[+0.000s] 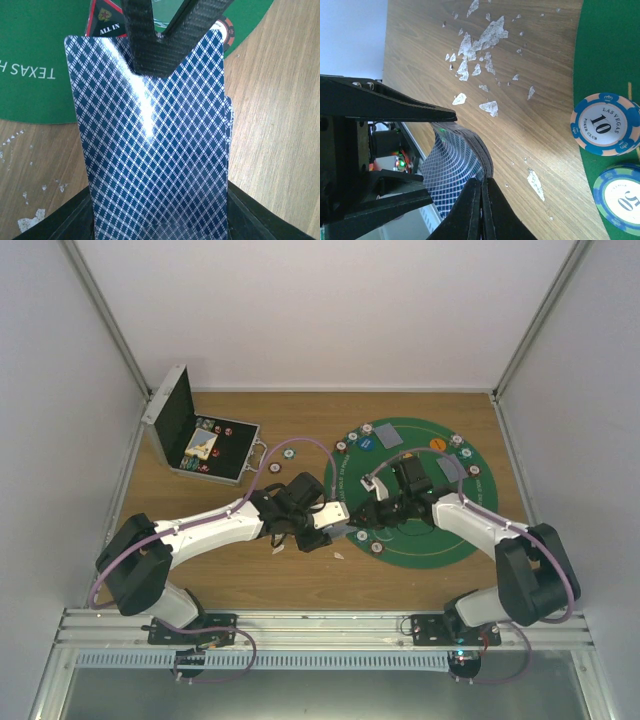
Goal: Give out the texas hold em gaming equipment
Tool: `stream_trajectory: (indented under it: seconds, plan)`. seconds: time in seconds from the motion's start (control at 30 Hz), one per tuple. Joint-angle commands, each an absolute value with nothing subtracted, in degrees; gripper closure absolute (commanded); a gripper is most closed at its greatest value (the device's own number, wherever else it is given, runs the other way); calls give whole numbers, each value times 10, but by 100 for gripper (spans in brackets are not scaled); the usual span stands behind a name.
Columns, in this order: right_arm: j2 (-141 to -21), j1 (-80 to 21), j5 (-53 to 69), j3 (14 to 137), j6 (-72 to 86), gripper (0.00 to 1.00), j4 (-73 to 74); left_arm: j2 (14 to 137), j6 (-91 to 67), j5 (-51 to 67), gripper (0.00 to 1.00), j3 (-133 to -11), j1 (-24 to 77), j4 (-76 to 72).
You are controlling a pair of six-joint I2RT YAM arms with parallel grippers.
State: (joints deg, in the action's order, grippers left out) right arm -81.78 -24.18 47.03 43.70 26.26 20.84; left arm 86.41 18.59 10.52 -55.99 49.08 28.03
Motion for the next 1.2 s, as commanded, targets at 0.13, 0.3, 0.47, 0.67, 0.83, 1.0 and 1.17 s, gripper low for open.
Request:
stream_trajectory:
  seconds: [0.13,0.3,0.47,0.67,0.83,1.0,1.17]
  plan:
    - [-787,-220,460,428,257,99,235,849,186,110,43,-561,490,254]
    - [-764,-183,432,420,268,99,246,848,186,107,43,-560,490,254]
    - [-702,-86,417,373,338,100,215,848,186,106,43,-560,490,254]
    - [-620,1,375,314,411,99,189,847,185,103,43,-560,490,254]
    - [-594,44,355,267,451,99,174,850,186,104,43,-561,490,254]
    - [-604,47,335,230,484,100,136,850,186,103,43,-561,490,255]
    - [-611,48,325,196,537,99,73,851,185,105,43,-562,490,255]
